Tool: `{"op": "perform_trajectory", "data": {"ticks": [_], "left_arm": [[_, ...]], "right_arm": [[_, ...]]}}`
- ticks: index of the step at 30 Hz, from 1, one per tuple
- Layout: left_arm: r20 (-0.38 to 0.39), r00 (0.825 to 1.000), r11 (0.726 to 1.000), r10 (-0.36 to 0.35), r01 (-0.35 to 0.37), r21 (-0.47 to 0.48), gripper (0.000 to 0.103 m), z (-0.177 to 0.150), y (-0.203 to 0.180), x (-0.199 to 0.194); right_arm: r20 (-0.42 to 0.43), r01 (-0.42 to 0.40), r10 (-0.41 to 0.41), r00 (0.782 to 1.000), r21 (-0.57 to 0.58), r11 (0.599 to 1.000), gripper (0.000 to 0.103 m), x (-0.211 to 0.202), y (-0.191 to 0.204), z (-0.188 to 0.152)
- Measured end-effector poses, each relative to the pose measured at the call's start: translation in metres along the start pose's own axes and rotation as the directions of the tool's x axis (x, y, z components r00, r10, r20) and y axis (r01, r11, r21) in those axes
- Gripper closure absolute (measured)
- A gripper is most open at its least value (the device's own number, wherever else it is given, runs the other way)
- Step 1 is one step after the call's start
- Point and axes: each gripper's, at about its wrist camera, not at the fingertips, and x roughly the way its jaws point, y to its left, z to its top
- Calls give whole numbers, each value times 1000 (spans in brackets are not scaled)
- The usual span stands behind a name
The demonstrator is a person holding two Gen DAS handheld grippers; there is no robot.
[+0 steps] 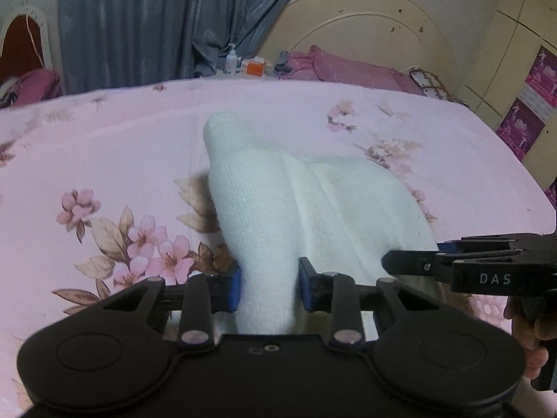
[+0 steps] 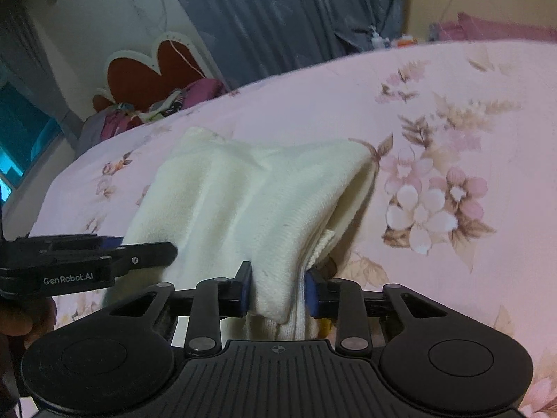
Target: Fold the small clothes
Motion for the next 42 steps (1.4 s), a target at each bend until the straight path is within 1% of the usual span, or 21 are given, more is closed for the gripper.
{"op": "perform_trajectory", "data": {"ticks": [5, 9, 11, 14, 19, 22, 25, 29, 32, 34, 36, 37, 38, 39, 40, 42], "left_arm": [[47, 999, 1000, -9, 9, 12, 73, -1, 2, -18], [74, 997, 1000, -19, 19, 11, 73, -4, 19, -31], [82, 996, 1000, -20, 19, 8, 73, -8, 36, -41], [89, 996, 1000, -11, 10, 9, 73, -15, 66, -60], [96, 995, 999, 34, -34, -1, 73, -29, 128, -96], [95, 994, 998, 58, -55, -28, 73, -38, 165, -115], [92, 993, 997, 71, -67, -48, 73, -44, 200, -128], [84, 994, 996, 69, -63, -68, 73, -49, 235, -133], [57, 998, 995, 42, -37, -87, 73, -49, 253, -122], [36, 999, 995, 10, -6, -102, 72, -51, 262, -106], [-13, 1000, 995, -9, 7, -100, 64, -58, 271, -82], [-21, 1000, 992, -15, 12, -127, 53, -63, 278, -71], [-8, 999, 983, -42, 40, -178, 49, -68, 286, -68], [0, 998, 974, -71, 69, -216, 49, -70, 293, -66], [6, 996, 969, -89, 88, -231, 49, -71, 297, -67], [10, 995, 969, -101, 101, -224, 49, -70, 301, -70]], "right_arm": [[30, 15, -14, 999, -37, 999, 73, -14, 18, 3], [49, 37, -33, 998, -79, 996, 73, -18, 43, 9], [52, 40, -35, 998, -94, 995, 73, -14, 58, 11], [52, 41, -35, 998, -120, 992, 73, 1, 93, 9], [27, 6, -1, 1000, -180, 984, 73, 37, 156, 4], [9, -25, 27, 1000, -206, 978, 73, 62, 194, 2], [-6, -49, 49, 999, -235, 971, 73, 88, 231, 1], [-17, -46, 43, 999, -253, 966, 73, 118, 268, -1], [-33, -18, 10, 999, -255, 967, 73, 139, 277, -4], [-55, 36, -51, 997, -245, 969, 73, 157, 279, -6], [-90, 75, -97, 991, -218, 973, 73, 177, 269, -9], [-115, 97, -121, 986, -199, 975, 73, 190, 261, -12], [-129, 86, -106, 986, -152, 985, 73, 199, 249, -16], [-124, 66, -79, 989, -104, 992, 73, 200, 239, -16], [-126, 56, -66, 990, -79, 995, 73, 199, 234, -15], [-120, 45, -55, 991, -89, 995, 72, 198, 234, -14]]}}
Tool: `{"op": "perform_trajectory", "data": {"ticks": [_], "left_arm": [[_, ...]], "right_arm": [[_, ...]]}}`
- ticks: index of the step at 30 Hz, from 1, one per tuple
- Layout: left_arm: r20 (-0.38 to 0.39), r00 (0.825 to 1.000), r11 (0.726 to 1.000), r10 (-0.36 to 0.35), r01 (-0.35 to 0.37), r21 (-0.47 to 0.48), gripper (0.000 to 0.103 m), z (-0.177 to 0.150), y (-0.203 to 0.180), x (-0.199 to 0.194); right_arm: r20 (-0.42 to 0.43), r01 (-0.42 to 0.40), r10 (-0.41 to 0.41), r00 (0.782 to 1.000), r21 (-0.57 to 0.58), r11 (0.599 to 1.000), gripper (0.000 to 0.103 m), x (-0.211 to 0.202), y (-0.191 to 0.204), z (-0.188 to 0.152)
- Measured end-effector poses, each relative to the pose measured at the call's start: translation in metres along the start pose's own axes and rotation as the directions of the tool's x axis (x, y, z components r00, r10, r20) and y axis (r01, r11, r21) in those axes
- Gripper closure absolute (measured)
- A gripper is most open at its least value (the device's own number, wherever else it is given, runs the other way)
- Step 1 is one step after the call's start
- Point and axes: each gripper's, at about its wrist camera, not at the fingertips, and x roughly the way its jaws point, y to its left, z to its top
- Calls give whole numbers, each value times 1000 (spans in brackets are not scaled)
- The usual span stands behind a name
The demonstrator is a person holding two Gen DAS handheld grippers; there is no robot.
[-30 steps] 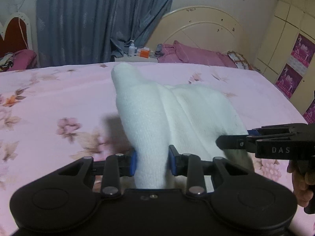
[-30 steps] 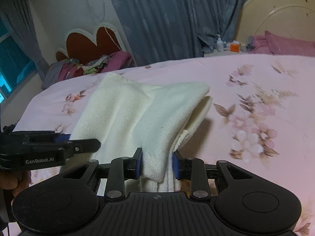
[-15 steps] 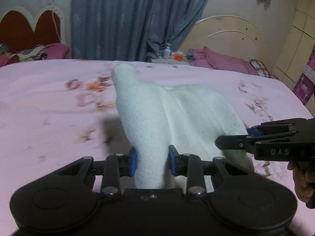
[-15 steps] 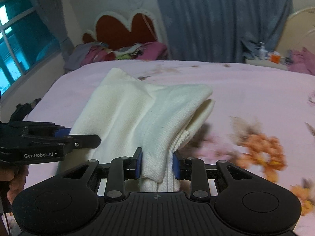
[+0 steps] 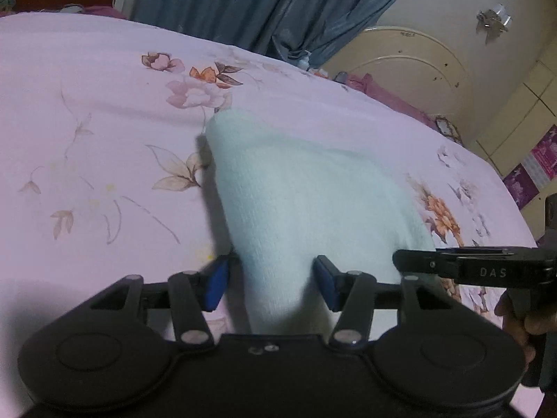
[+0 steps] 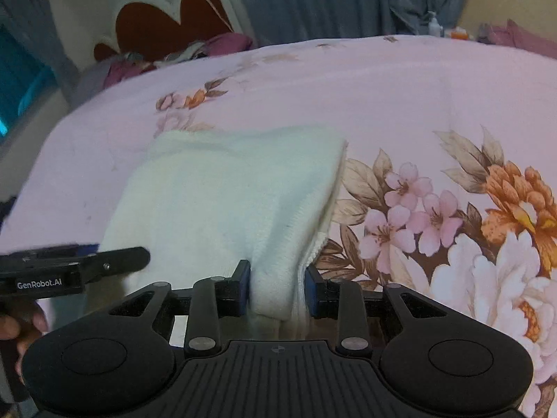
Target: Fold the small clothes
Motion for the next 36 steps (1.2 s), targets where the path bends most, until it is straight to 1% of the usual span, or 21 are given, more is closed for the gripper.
{"op": "perform_trajectory", "data": {"ticks": [1, 2, 3, 4, 5, 7, 9, 10, 11, 13, 14, 15, 19, 23, 25, 26, 29, 30, 32, 34, 36], "left_arm": [[6, 1000, 1000, 0, 0, 14, 52, 2, -2, -6], [29, 1000, 1000, 4, -5, 30, 57, 4, 1, -13], [70, 997, 999, 8, -12, 52, 57, 8, -2, -23], [111, 994, 998, 3, -11, 69, 57, 14, -3, -31], [144, 989, 996, -15, 2, 90, 57, 19, -6, -36], [166, 986, 987, -27, -1, 164, 57, 32, -15, -34], [129, 991, 973, -19, -12, 229, 60, 44, -26, -15], [100, 995, 970, -23, -3, 242, 65, 49, -29, -3], [64, 998, 970, -19, 3, 244, 68, 52, -30, 11], [22, 1000, 966, -4, -2, 258, 68, 51, -30, 29], [13, 1000, 963, 2, -6, 271, 68, 49, -30, 34], [16, 1000, 963, 1, -5, 270, 68, 47, -30, 35], [25, 1000, 955, 0, -8, 298, 68, 42, -28, 33], [24, 1000, 960, -18, 11, 279, 69, 41, -21, 31], [41, 999, 959, 9, -20, 282, 77, 43, -20, 28], [56, 998, 961, 21, -35, 273, 78, 44, -16, 24], [117, 988, 971, 103, -125, 202, 74, 42, -2, 0], [133, 988, 977, 83, -107, 187, 74, 39, 0, -9], [154, 988, 984, 33, -59, 171, 74, 34, -7, -22], [158, 987, 974, 0, -36, 223, 74, 23, -29, -28], [141, 990, 964, -22, -16, 264, 74, 10, -48, -26]], "right_arm": [[-2, -3, 3, 1000, -15, 1000, 72, 0, 0, 2], [-5, 5, -5, 1000, -20, 1000, 65, -2, 0, 4], [13, 30, -30, 999, -22, 999, 50, -7, -2, 6], [70, 66, -64, 995, -33, 997, 44, -18, 3, 8], [130, 75, -68, 989, -49, 996, 43, -26, 5, 12], [168, 74, -62, 984, -67, 995, 45, -27, 11, 23], [169, 81, -64, 984, -93, 992, 78, -14, 18, 37], [156, 79, -62, 986, -103, 992, 81, -4, 21, 43], [151, 83, -65, 986, -117, 990, 81, 5, 24, 47], [123, 108, -91, 988, -138, 985, 81, 28, 24, 52], [83, 142, -131, 988, -150, 978, 82, 42, 21, 53], [66, 178, -169, 983, -166, 970, 82, 51, 16, 43], [96, 181, -166, 981, -181, 967, 82, 56, 9, 40], [103, 193, -175, 979, -211, 958, 81, 57, 9, 38], [109, 214, -192, 975, -235, 948, 81, 50, 8, 32], [114, 233, -210, 971, -250, 940, 79, 47, 9, 29], [129, 322, -300, 945, -220, 921, 77, 31, -2, 31], [151, 319, -294, 944, -191, 928, 77, 22, -5, 31], [199, 239, -207, 958, -151, 959, 77, 1, -2, 28], [211, 159, -118, 970, -190, 969, 77, -11, 17, 18], [189, 100, -50, 981, -266, 959, 77, -13, 40, 3]]}}
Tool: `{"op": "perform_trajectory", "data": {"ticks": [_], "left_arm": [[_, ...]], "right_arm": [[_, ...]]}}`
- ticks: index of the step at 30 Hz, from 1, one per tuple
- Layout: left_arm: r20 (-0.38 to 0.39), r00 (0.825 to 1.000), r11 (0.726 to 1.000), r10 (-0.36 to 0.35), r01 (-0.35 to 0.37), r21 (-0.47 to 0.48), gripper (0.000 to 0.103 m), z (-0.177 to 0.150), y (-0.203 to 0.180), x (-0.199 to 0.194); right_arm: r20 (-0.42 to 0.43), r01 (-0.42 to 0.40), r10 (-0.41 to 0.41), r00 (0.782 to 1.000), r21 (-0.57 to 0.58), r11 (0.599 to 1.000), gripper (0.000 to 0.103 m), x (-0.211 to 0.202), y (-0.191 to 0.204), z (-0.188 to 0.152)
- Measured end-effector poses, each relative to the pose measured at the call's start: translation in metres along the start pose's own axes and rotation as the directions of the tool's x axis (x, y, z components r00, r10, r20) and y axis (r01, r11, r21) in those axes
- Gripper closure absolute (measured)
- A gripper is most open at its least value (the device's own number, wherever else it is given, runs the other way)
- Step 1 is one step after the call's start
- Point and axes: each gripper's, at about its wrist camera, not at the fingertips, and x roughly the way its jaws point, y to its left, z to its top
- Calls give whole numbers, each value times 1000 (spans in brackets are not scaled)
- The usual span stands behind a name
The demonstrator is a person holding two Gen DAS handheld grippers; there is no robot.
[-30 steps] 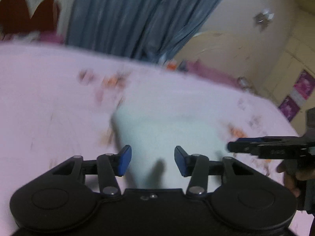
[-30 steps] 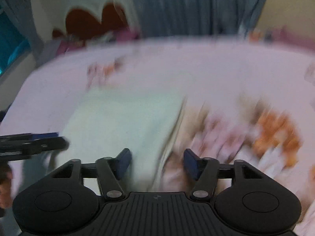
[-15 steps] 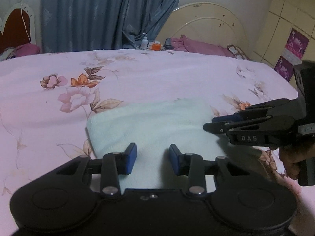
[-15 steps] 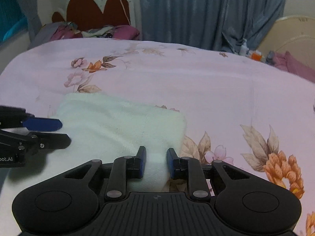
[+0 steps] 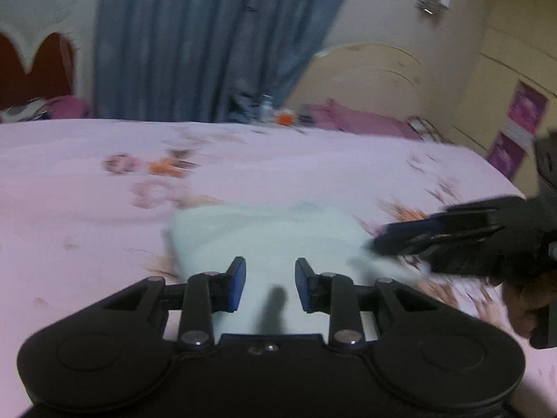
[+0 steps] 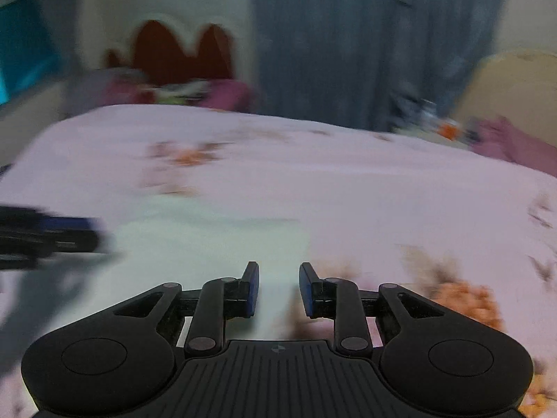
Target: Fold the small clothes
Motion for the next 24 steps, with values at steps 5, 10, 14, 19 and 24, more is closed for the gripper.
{"op": "perform_trajectory", "data": {"ticks": [5, 10, 14, 19, 24], "left_arm": [[-79, 997, 1000, -23, 23, -5, 74, -26, -16, 18], [-43, 999, 997, 6, -9, -76, 80, -29, -11, -3], [-38, 999, 997, 30, -32, -68, 80, -40, -15, -30], [-25, 998, 997, 57, -58, -48, 80, -67, -43, -65], [-70, 996, 992, 61, -68, -102, 80, -92, -44, -64]], "right_arm": [[-78, 70, -80, 994, -119, 990, 77, 18, 19, -28], [-79, 65, -70, 994, -74, 995, 75, 15, 8, -30], [-44, 99, -102, 994, -65, 993, 74, -10, 17, -34], [-57, -76, 74, 996, -28, 997, 74, -41, 43, -60], [-106, -26, 17, 994, -83, 996, 75, -33, 45, -92]]}}
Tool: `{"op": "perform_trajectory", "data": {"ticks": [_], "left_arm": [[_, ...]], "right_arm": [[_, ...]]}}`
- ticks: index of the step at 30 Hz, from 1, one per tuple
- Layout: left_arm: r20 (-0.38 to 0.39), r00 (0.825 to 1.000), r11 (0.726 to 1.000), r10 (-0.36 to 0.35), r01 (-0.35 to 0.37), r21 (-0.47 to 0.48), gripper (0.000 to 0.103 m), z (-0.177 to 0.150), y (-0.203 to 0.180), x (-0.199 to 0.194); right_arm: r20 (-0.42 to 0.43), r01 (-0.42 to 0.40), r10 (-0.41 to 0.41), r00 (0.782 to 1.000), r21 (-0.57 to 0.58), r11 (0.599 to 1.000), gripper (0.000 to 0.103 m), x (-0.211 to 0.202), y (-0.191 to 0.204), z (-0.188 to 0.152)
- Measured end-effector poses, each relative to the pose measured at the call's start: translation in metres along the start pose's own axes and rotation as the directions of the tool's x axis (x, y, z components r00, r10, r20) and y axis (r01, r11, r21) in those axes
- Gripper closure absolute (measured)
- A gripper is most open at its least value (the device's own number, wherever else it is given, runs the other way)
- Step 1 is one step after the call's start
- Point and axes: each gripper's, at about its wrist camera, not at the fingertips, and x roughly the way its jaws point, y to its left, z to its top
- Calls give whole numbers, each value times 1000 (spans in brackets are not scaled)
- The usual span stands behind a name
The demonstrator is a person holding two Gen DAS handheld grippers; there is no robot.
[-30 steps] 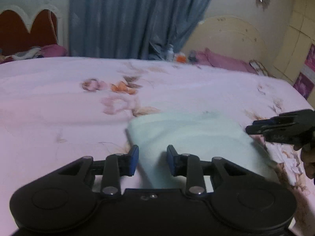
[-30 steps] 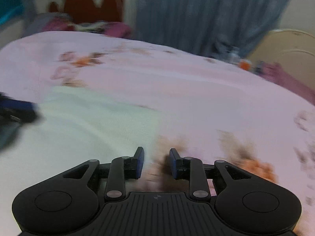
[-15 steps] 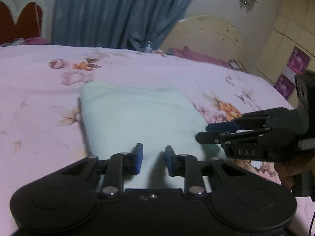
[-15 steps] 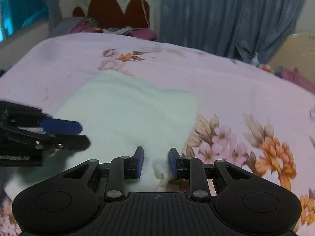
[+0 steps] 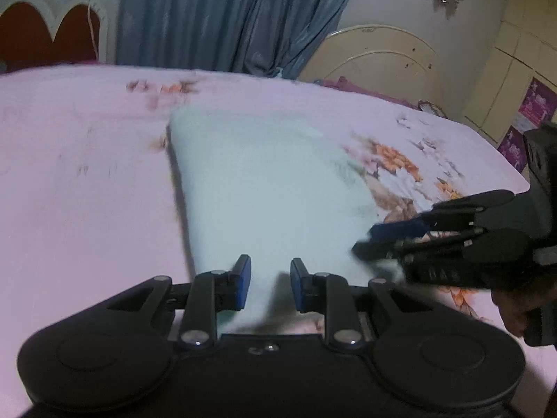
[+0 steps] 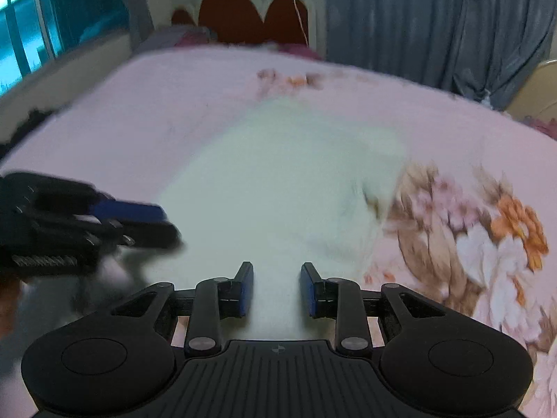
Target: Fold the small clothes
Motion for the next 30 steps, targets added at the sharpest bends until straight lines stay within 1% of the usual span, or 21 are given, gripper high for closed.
{"op": "perform_trajectory", "data": {"ticks": [2, 5, 7, 9, 12, 13, 14, 15, 16, 17, 18, 19, 20, 21, 22, 23, 24, 25, 26, 28, 30], "left_arm": [[-1, 1000, 1000, 4, -4, -26, 80, -6, 2, 0], [0, 1000, 999, 27, -27, -43, 80, -16, 0, -5], [2, 999, 997, 52, -52, -53, 79, -22, -2, -12], [6, 996, 994, 94, -93, -57, 79, -30, -5, -21], [-1, 990, 987, 144, -144, -69, 79, -39, -11, -38], [14, 989, 987, 148, -147, -69, 76, -40, -14, -46], [27, 988, 986, 153, -151, -74, 69, -41, -19, -55], [39, 986, 985, 160, -157, -77, 66, -41, -24, -63], [60, 985, 984, 165, -160, -78, 60, -41, -31, -73], [77, 982, 983, 170, -164, -77, 41, -42, -36, -80], [100, 977, 981, 187, -180, -74, 27, -43, -44, -89], [122, 970, 977, 210, -202, -70, 6, -44, -51, -96], [147, 960, 971, 238, -232, -62, 1, -46, -60, -103], [166, 953, 967, 255, -250, -48, 1, -48, -68, -109], [168, 950, 965, 262, -261, -33, 1, -50, -75, -114], [163, 949, 962, 271, -270, -28, 1, -52, -81, -118], [158, 948, 961, 277, -276, -30, 1, -54, -87, -123], [156, 949, 961, 276, -274, -31, 1, -57, -92, -129], [157, 950, 962, 272, -270, -31, 1, -59, -95, -133], [162, 949, 963, 269, -268, -31, 1, -65, -103, -144], [176, 945, 961, 274, -276, -16, 1, -72, -113, -155]], "right_arm": [[-2, 65, -65, 998, 28, 997, 74, 3, -12, -4], [-14, 48, -47, 999, 110, 993, 74, 1, -32, -6], [-2, 81, -81, 997, 120, 989, 74, -9, -35, -8], [-3, 105, -106, 994, 153, 983, 74, -23, -40, -15], [14, 88, -92, 996, 180, 980, 74, -52, -40, -29], [26, 84, -90, 996, 181, 980, 74, -63, -37, -34], [38, 77, -86, 996, 185, 980, 74, -73, -34, -39], [48, 71, -81, 996, 191, 979, 74, -87, -27, -46], [57, 66, -78, 995, 195, 979, 74, -97, -23, -51], [66, 64, -78, 995, 199, 978, 74, -107, -18, -56], [71, 61, -77, 994, 203, 977, 74, -114, -12, -59], [77, 58, -76, 994, 210, 976, 74, -121, -7, -61], [86, 55, -75, 993, 218, 974, 74, -130, -2, -65], [95, 51, -74, 993, 223, 973, 74, -135, 2, -67], [106, 44, -70, 992, 226, 973, 74, -143, 6, -71], [116, 41, -69, 991, 230, 972, 72, -149, 9, -74], [126, 48, -80, 989, 236, 971, 41, -156, 12, -78], [146, 63, -101, 984, 242, 968, 18, -163, 16, -82], [183, 67, -113, 977, 240, 969, 1, -171, 18, -87], [188, 63, -106, 976, 224, 973, 0, -184, 24, -93], [200, 78, -124, 972, 223, 972, 0, -198, 30, -99]]}}
